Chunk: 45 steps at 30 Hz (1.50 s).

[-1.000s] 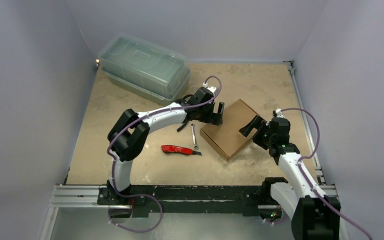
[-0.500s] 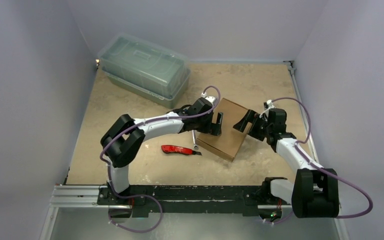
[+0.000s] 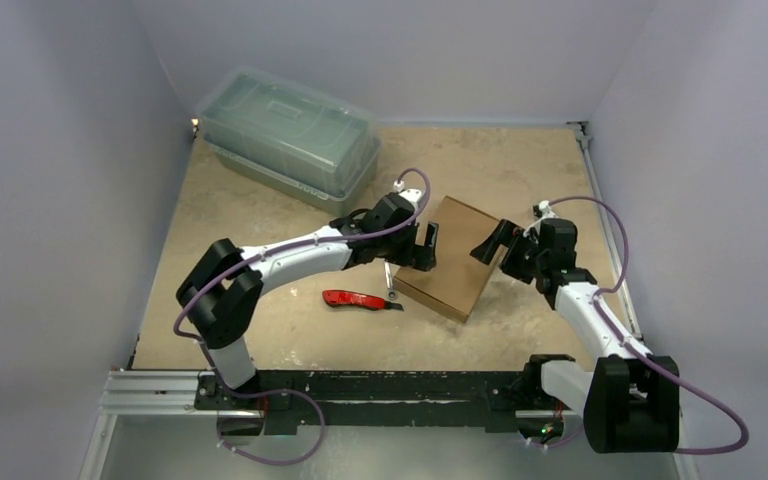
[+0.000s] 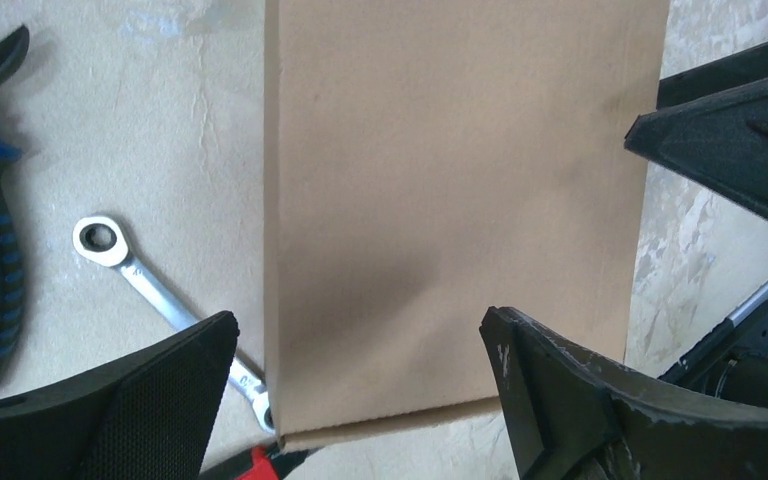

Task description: Unpack the express box

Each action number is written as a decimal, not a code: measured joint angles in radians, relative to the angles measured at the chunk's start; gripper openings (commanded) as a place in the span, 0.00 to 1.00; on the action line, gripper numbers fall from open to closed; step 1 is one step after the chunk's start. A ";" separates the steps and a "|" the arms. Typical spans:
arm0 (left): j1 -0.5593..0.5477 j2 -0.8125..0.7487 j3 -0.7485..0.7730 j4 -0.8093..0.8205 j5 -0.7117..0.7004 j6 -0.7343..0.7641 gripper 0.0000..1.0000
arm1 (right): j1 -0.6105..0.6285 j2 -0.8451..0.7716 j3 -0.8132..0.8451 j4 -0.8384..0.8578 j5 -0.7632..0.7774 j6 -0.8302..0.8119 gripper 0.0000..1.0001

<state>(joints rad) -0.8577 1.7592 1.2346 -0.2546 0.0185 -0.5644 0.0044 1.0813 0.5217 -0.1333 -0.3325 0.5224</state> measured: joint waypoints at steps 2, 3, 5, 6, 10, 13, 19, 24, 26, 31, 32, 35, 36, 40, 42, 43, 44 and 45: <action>0.004 -0.023 -0.032 0.004 0.011 0.000 0.94 | 0.000 -0.011 -0.008 -0.014 -0.003 0.000 0.97; 0.007 -0.035 -0.048 0.005 0.022 0.000 0.93 | 0.000 -0.016 -0.011 -0.020 -0.005 -0.001 0.96; 0.026 -0.069 -0.090 0.014 0.068 0.001 0.90 | 0.000 -0.022 -0.014 -0.028 -0.010 -0.003 0.92; 0.041 -0.082 -0.108 0.022 0.101 0.001 0.89 | 0.000 -0.023 -0.016 -0.028 -0.017 -0.003 0.88; 0.100 -0.087 -0.133 0.055 0.209 0.008 0.84 | 0.000 -0.021 -0.025 -0.026 -0.053 -0.005 0.79; 0.126 -0.075 -0.136 0.079 0.250 0.008 0.77 | 0.000 -0.021 -0.040 -0.013 -0.076 -0.006 0.78; 0.188 0.032 -0.137 0.150 0.336 -0.003 0.65 | 0.000 -0.028 -0.068 0.001 -0.102 0.004 0.85; 0.220 0.089 -0.131 0.201 0.406 -0.035 0.49 | 0.000 -0.048 -0.082 0.029 -0.109 0.019 0.89; 0.223 0.092 -0.135 0.225 0.418 -0.048 0.43 | 0.000 -0.048 -0.089 0.044 -0.110 0.027 0.92; 0.239 0.092 -0.166 0.303 0.459 -0.088 0.26 | 0.000 -0.050 -0.118 0.080 -0.116 0.066 0.99; 0.242 0.092 -0.167 0.310 0.460 -0.090 0.26 | 0.000 -0.052 -0.121 0.080 -0.115 0.074 0.99; 0.256 0.092 -0.177 0.327 0.460 -0.098 0.23 | 0.000 -0.060 -0.121 0.087 -0.111 0.089 0.99; 0.259 0.092 -0.181 0.332 0.460 -0.101 0.22 | 0.000 -0.062 -0.121 0.090 -0.109 0.093 0.99; 0.276 0.092 -0.203 0.370 0.468 -0.116 0.20 | -0.023 -0.061 -0.126 0.111 -0.116 0.115 0.99; 0.285 0.092 -0.213 0.393 0.473 -0.125 0.19 | -0.050 -0.055 -0.140 0.142 -0.135 0.131 0.99; 0.290 0.092 -0.218 0.402 0.475 -0.129 0.19 | -0.063 -0.047 -0.148 0.158 -0.143 0.137 0.99; 0.293 0.093 -0.221 0.409 0.476 -0.132 0.19 | -0.074 -0.037 -0.156 0.173 -0.157 0.143 0.99; 0.296 0.093 -0.226 0.418 0.477 -0.133 0.19 | -0.086 -0.022 -0.165 0.192 -0.170 0.151 0.99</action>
<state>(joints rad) -0.5621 1.8519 1.0084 0.1631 0.4953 -0.6975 -0.0818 1.0595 0.3565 0.0589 -0.5022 0.6735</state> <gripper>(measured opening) 0.264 0.987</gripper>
